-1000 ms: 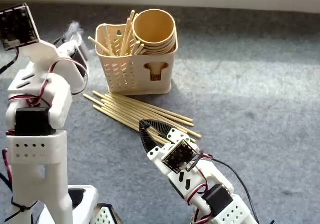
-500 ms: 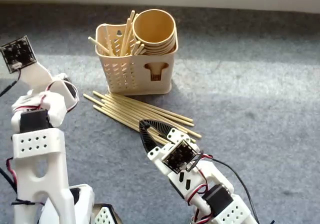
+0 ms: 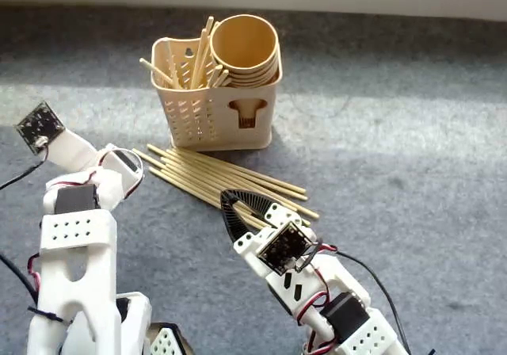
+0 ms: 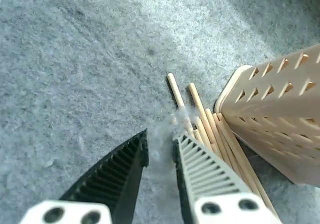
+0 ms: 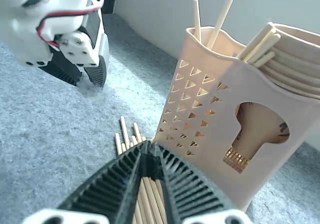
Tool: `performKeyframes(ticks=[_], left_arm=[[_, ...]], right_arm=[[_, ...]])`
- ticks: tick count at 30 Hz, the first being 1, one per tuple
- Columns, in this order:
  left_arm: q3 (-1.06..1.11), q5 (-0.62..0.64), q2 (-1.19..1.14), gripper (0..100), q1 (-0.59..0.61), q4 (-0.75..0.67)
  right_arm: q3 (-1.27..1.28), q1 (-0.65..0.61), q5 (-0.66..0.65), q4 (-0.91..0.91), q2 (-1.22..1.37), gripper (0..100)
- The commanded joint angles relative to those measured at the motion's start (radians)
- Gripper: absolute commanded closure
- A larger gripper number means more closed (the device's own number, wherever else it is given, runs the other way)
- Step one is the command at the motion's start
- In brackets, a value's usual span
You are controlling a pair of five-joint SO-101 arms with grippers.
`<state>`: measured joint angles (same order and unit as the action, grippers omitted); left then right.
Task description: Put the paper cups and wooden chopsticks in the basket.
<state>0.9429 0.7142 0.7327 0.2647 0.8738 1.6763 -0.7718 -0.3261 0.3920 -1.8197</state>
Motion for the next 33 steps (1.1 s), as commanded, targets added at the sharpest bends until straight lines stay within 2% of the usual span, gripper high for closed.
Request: performKeyframes(ticks=[1,7,16,19,23,33], left_arm=[[0.004,0.015,0.012,91,-0.035,-0.015],[-0.010,0.044,-0.067,91,-0.036,-0.018],[-0.234,0.054,-0.429,91,-0.041,-0.017],[-0.292,0.114,-0.529,91,-0.071,-0.014],[-0.355,0.137,-0.627,91,-0.107,-0.012],[-0.476,0.137,-0.808,90,-0.108,-0.017]], right_arm=[[0.093,-0.005,-0.012,0.004,-0.010,99.3],[0.093,-0.005,-0.012,0.004,-0.010,99.3],[0.093,-0.005,-0.012,0.004,-0.010,99.3],[0.093,-0.005,-0.012,0.004,-0.010,99.3],[0.093,-0.005,-0.012,0.004,-0.010,99.3],[0.093,-0.005,-0.014,0.004,-0.010,99.3]])
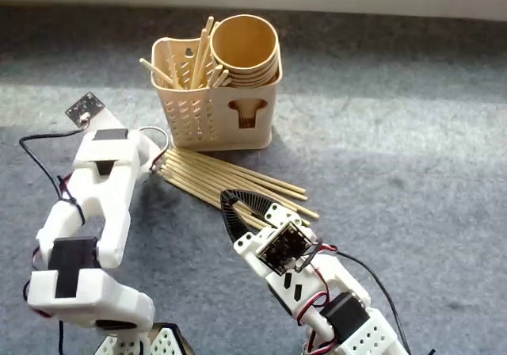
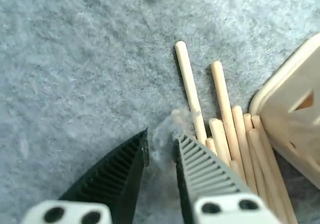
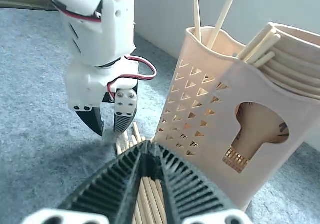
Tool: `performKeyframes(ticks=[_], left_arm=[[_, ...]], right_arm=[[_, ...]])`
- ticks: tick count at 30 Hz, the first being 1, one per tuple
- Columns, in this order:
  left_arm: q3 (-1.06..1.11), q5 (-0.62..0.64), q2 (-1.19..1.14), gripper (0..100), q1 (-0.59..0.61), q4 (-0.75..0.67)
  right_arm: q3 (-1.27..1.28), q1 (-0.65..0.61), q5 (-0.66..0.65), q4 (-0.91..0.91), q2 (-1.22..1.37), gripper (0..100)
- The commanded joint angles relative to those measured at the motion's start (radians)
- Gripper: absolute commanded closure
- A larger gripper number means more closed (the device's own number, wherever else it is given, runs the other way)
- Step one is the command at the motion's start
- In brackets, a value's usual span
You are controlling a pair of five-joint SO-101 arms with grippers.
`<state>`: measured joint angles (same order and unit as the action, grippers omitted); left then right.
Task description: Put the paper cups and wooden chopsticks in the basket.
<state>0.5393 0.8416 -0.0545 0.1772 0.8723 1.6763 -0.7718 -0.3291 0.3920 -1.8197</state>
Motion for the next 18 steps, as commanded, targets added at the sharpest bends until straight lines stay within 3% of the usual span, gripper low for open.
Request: performKeyframes(ticks=[1,18], left_arm=[[-0.090,0.009,-0.036,90,-0.021,-0.012],[-0.153,0.011,-0.102,91,-0.047,-0.011]], right_arm=[[0.093,-0.005,-0.011,0.004,-0.010,99.3],[0.093,-0.005,-0.011,0.004,-0.010,99.3]])
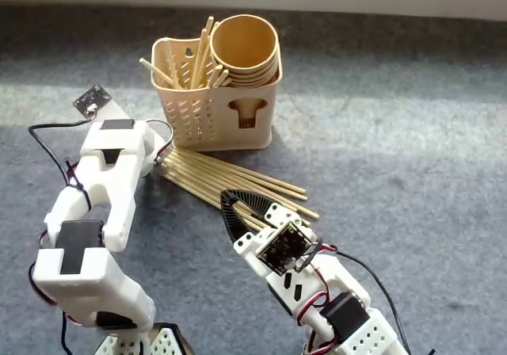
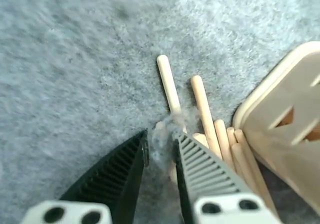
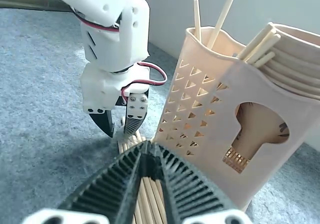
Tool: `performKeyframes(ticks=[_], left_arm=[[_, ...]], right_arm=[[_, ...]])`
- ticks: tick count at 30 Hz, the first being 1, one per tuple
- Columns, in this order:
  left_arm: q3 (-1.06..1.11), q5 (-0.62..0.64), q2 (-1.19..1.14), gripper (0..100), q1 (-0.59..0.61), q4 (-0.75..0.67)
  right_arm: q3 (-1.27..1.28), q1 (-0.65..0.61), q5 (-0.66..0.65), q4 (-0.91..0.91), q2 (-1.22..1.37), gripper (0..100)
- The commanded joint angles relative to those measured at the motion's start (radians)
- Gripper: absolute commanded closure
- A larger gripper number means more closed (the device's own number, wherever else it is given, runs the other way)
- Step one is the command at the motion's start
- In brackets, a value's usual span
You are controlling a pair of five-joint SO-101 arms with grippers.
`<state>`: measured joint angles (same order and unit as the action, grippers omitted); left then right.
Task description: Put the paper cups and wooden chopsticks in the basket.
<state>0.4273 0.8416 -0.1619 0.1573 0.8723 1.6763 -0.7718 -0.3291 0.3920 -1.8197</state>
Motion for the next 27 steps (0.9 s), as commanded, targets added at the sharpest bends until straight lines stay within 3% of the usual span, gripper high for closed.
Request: performKeyframes(ticks=[1,27], left_arm=[[-0.039,0.011,0.005,91,-0.027,-0.011],[-0.021,0.026,-0.042,91,-0.021,0.120]], right_arm=[[0.093,-0.005,-0.011,0.004,-0.010,99.3],[0.093,-0.005,-0.011,0.004,-0.010,99.3]])
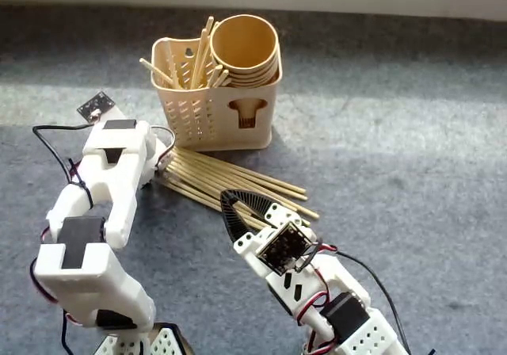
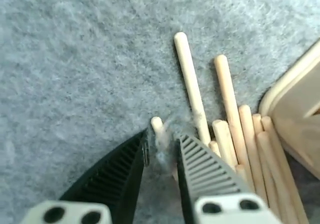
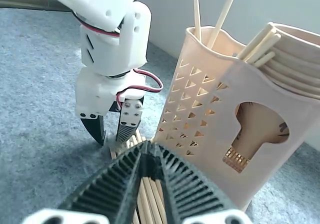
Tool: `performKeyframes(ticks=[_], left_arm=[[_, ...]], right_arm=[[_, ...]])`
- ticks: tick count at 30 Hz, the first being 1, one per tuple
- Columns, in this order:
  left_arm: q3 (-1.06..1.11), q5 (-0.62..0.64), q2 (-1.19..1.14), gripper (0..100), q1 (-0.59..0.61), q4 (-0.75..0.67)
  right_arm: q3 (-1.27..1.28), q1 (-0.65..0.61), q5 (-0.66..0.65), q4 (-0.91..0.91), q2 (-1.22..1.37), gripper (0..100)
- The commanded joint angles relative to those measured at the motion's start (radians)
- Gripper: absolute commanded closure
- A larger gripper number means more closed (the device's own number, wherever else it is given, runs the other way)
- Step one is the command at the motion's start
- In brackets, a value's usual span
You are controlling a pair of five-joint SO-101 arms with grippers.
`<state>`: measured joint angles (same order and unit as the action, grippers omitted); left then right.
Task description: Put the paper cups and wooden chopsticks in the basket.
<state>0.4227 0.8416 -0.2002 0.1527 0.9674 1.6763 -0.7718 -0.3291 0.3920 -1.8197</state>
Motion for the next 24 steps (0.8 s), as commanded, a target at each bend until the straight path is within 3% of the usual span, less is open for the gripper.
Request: performKeyframes(ticks=[1,12,16,24], left_arm=[[-0.016,0.052,-0.005,91,-0.016,0.025],[-0.016,0.084,-0.007,91,-0.004,0.023],[-0.016,0.084,-0.008,100,0.002,0.018],[-0.008,0.084,-0.002,99,0.002,0.020]], right_arm=[[0.093,-0.005,-0.011,0.004,-0.010,99.3],[0.093,-0.005,-0.011,0.004,-0.010,99.3],[0.093,-0.005,-0.011,0.004,-0.010,99.3],[0.093,-0.005,-0.011,0.004,-0.010,99.3]])
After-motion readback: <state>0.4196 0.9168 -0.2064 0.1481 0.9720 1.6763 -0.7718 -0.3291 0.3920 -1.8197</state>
